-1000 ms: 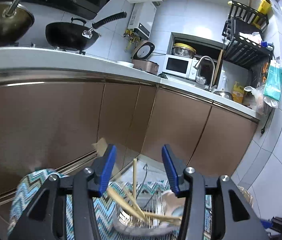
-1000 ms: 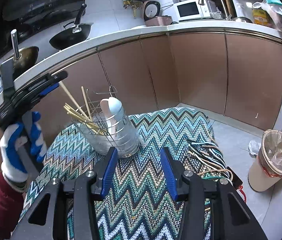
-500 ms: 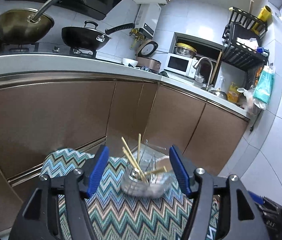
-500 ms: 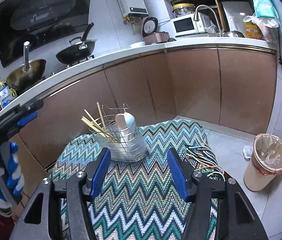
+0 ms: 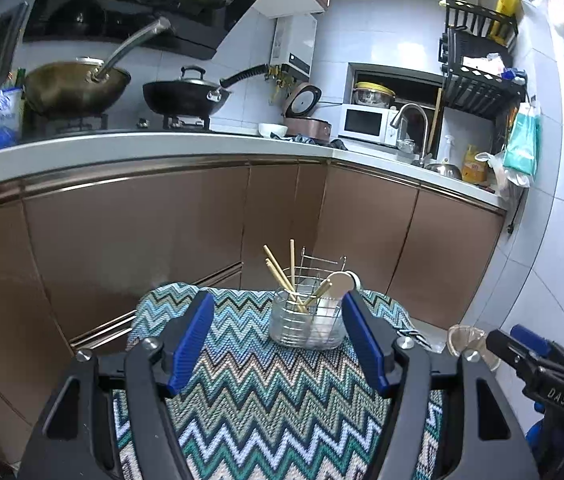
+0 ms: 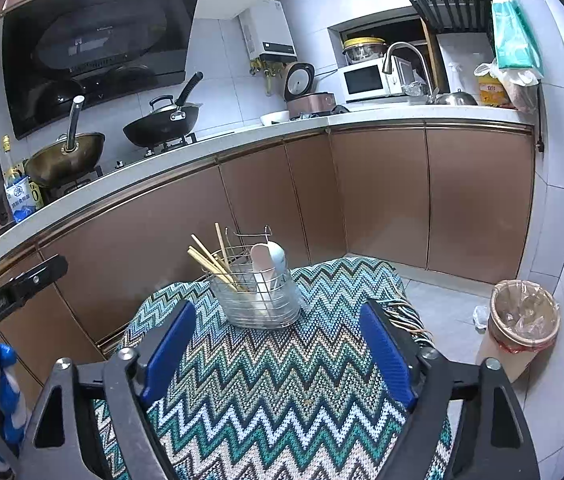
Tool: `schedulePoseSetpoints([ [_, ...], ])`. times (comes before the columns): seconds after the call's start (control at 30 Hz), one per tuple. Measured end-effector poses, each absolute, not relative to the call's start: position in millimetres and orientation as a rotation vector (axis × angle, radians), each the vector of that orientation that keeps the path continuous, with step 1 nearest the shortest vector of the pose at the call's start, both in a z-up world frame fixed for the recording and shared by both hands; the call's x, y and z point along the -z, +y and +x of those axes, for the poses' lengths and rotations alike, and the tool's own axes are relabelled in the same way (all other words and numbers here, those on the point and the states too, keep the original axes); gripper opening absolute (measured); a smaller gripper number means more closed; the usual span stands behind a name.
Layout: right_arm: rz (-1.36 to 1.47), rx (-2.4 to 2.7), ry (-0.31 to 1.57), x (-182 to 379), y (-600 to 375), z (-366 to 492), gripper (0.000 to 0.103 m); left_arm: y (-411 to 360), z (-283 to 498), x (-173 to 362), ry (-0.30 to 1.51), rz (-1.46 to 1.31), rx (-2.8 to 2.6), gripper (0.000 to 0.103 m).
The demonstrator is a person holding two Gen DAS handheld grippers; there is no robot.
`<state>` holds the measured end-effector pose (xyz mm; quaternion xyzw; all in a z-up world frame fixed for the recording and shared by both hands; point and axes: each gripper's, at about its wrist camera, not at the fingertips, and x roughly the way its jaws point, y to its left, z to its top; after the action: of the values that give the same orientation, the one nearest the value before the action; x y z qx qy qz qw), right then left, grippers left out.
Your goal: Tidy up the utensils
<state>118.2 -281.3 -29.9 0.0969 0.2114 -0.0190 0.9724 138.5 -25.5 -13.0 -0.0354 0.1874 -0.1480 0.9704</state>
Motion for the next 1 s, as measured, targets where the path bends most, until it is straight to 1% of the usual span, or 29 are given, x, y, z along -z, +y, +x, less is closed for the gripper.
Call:
schedulePoseSetpoints([
  [0.2, 0.142, 0.057, 0.396, 22, -259, 101, 0.094, -20, 106, 9, 0.355, -0.017, 0.282, 0.065],
  [0.37, 0.097, 0.053, 0.357, 13, -239, 87, 0.098, -14, 85, 5, 0.332, 0.016, 0.269, 0.065],
  [0.47, 0.078, 0.044, 0.346, 9, -230, 82, 0.098, -10, 75, 3, 0.323, 0.022, 0.245, 0.065],
  [0.5, 0.072, 0.042, 0.343, 9, -227, 80, 0.099, -9, 71, 2, 0.321, 0.027, 0.228, 0.066],
  [0.57, 0.064, 0.041, 0.338, 8, -224, 77, 0.1, -6, 68, 1, 0.319, 0.029, 0.209, 0.078],
  [0.77, 0.032, 0.055, 0.327, 6, -212, 71, 0.103, 2, 51, 0, 0.281, 0.039, 0.151, 0.084],
  [1.0, -0.002, 0.081, 0.3, 3, -202, 64, 0.103, 10, 41, 1, 0.255, 0.046, 0.115, 0.087],
])
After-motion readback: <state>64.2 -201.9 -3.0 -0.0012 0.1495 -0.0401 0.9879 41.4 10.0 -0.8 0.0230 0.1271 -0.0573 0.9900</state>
